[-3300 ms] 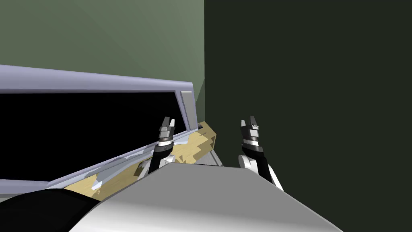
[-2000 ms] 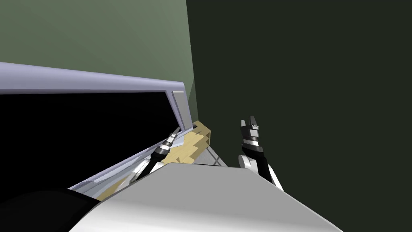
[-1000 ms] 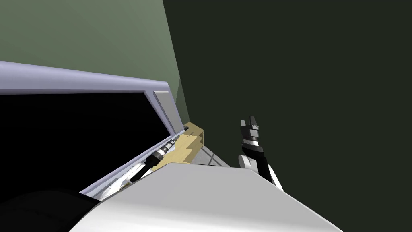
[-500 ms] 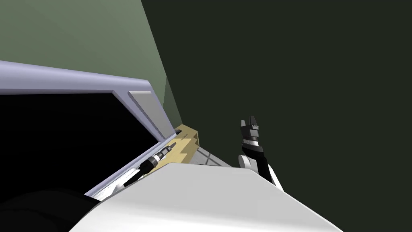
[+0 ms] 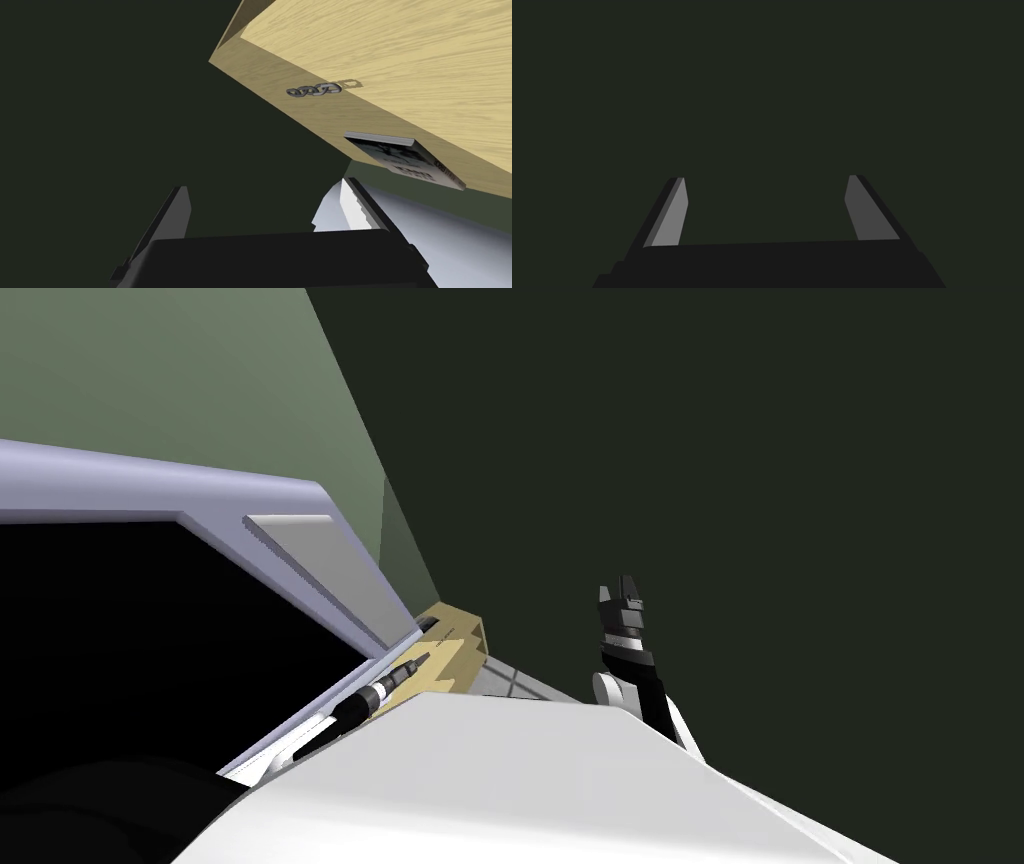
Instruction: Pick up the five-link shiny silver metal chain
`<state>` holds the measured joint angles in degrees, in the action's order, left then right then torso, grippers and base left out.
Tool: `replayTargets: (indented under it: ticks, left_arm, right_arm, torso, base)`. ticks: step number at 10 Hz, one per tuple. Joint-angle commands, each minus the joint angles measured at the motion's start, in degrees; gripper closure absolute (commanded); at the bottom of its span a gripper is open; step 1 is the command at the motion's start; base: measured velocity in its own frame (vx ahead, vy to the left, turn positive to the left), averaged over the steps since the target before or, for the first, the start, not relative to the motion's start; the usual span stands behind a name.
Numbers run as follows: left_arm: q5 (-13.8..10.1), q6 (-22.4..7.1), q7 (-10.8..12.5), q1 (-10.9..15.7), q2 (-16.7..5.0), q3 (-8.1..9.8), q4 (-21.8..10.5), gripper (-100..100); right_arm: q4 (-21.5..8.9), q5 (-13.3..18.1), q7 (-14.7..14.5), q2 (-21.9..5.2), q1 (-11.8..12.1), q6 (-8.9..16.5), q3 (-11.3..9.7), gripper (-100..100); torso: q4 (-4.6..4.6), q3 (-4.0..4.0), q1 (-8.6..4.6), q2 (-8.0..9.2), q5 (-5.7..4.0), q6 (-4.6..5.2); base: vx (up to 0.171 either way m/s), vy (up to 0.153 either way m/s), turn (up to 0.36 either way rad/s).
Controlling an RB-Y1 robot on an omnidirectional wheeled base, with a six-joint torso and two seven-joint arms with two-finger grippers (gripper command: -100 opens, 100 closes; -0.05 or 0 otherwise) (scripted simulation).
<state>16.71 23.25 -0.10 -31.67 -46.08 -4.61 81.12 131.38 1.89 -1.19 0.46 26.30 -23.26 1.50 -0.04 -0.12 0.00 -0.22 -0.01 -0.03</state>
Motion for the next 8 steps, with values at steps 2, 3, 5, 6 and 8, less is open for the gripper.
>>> replayTargets:
  ticks: [2, 3, 5, 6, 8]
  left_arm:
    - [0.1, -1.0, 0.2, 1.1, -2.0, -2.05, -4.3, -100]
    - [0.1, -1.0, 0.2, 1.1, -2.0, -2.05, -5.6, -100]
    - [0.1, -1.6, 0.2, 1.3, -3.1, -3.29, -8.4, -100]
    - [0.0, -2.2, 0.1, 1.6, -4.1, -4.56, -10.5, -100]
    - [0.0, -2.8, 0.0, 1.9, -5.0, -5.85, -12.7, -100]
  right_arm:
    - [0.0, 0.0, 0.0, 0.0, 0.0, 0.0, 0.0, 0]
    - [0.0, 0.0, 0.0, 0.0, 0.0, 0.0, 0.0, 0]
    - [0.0, 0.0, 0.0, 0.0, 0.0, 0.0, 0.0, 0]
    - [0.0, 0.0, 0.0, 0.0, 0.0, 0.0, 0.0, 0]
    - [0.0, 0.0, 0.0, 0.0, 0.0, 0.0, 0.0, 0]
  torso:
    - [0.00, 0.00, 0.01, 0.01, 0.00, -0.03]
    - [-0.01, -0.02, -0.03, -0.04, 0.00, 0.02]
    - [-0.01, -0.03, -0.02, -0.04, 0.00, 0.00]
    - [-0.01, -0.02, 0.00, -0.03, -0.01, -0.05]
    - [-0.01, -0.01, -0.02, -0.02, 0.00, -0.06]
  base:
    - [0.052, -0.015, -0.188]
    - [0.052, -0.011, -0.111]
    - [0.059, -0.010, -0.171]
    - [0.062, -0.012, -0.201]
    - [0.066, -0.008, -0.142]
